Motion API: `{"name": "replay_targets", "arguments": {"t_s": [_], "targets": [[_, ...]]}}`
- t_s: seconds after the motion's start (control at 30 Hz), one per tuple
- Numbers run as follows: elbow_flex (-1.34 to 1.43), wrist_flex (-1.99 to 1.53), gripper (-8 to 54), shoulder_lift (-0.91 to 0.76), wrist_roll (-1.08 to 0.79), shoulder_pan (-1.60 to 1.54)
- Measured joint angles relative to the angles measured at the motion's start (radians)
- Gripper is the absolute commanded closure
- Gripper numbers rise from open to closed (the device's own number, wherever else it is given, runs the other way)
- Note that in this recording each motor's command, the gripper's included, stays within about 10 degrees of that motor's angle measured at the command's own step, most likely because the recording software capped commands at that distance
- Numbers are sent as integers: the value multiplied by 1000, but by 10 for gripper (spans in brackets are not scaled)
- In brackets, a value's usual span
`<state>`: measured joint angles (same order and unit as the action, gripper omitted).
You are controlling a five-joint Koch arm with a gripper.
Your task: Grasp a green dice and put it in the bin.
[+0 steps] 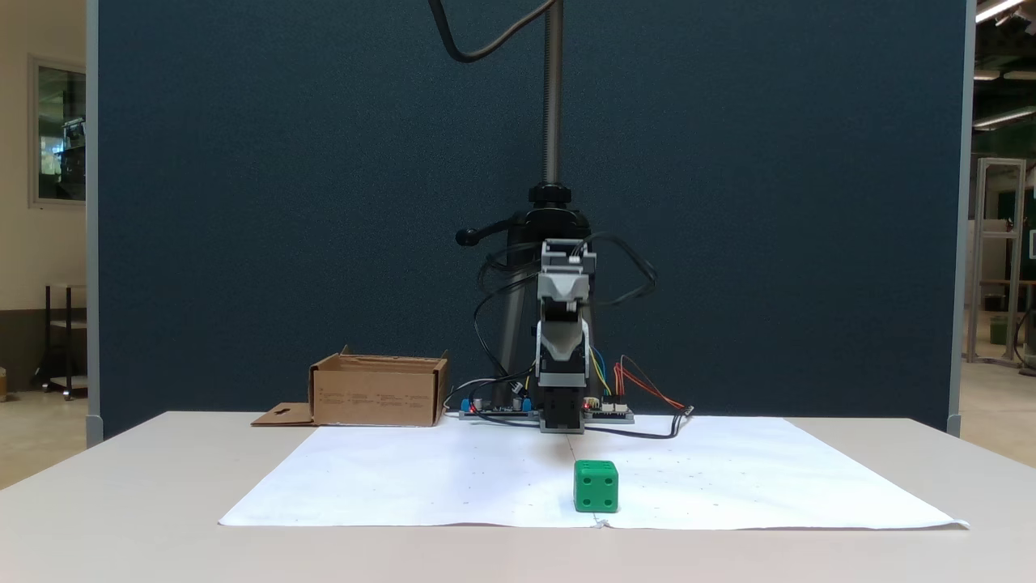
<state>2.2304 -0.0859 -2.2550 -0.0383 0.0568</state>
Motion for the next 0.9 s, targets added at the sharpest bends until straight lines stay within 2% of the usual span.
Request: {"name": "replay_targets", "arguments": {"t_s": [0.2,0.23,0.53,0.73,0.9], "targets": [[-341,-336,45,72,2,0],[-489,-454,45,156,5,0],[-985,-911,47,534,14,-6],[-1269,-1184,47,703,29,-26],[-1376,-1298,50,821,64,-52]]}}
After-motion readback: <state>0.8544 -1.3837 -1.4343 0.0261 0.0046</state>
